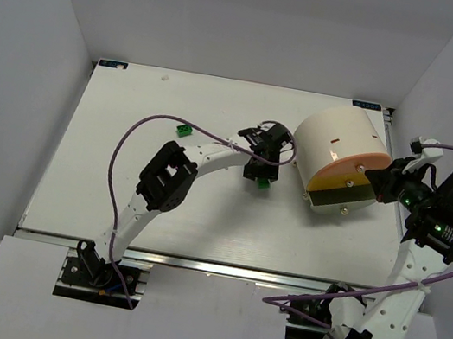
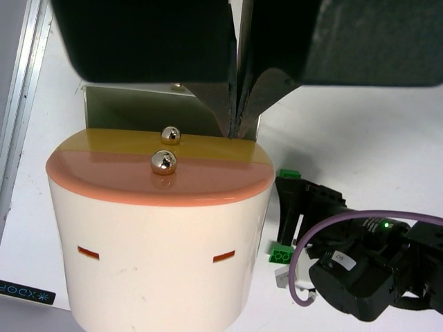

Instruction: Sort the legos into containers by color

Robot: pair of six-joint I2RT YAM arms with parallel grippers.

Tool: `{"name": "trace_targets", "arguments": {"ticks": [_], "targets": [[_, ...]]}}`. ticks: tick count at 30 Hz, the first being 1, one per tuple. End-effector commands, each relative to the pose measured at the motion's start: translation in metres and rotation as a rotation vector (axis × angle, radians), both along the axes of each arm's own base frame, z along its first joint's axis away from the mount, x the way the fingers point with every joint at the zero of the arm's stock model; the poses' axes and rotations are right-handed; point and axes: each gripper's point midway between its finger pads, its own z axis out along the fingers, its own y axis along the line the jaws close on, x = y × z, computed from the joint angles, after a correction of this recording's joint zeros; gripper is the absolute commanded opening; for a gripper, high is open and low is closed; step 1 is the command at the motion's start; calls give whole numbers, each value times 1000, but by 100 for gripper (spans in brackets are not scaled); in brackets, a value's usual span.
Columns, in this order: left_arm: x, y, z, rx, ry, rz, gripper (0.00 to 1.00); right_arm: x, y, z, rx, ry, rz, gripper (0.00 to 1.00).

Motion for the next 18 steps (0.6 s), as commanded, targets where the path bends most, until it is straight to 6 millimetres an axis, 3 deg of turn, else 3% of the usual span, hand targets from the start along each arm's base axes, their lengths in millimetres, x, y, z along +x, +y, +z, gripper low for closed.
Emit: {"name": "trace_targets", "arguments": {"ticks": [1,4,5,6,11,12,13,14,15,16,17,18], "targets": [[-3,3,6,20,-8,4,62,3,1,13,1,-55,-3,0],[-15,15,-6,61,27,-4,52,6,-1,15,0,-63,-9,0],[-16,17,0,54,17,-4,50,6,0,16,3,-66,-9,0],[-24,27,-12,83,39,-9,46,6,0,16,5,-66,-10,0],[-36,41,-3,88,26,-32,27,7,0,17,6,-77,-4,0],[-35,41,16,66,-10,-52,24,8,0,19,1,-83,-3,0],[-41,46,16,66,-12,-72,18,7,0,20,-3,-87,0,0],[-39,41,29,20,-52,-97,16,7,1,21,-6,-91,8,0],[-40,40,63,-34,-120,-142,14,6,3,22,-8,-95,20,1],[-48,32,80,-104,-137,-205,14,5,5,26,-10,-106,37,9],[-54,28,84,-162,-177,-268,14,0,14,27,8,-108,91,21],[-63,24,99,-214,-214,-357,13,-1,17,28,12,-112,120,56]]}}
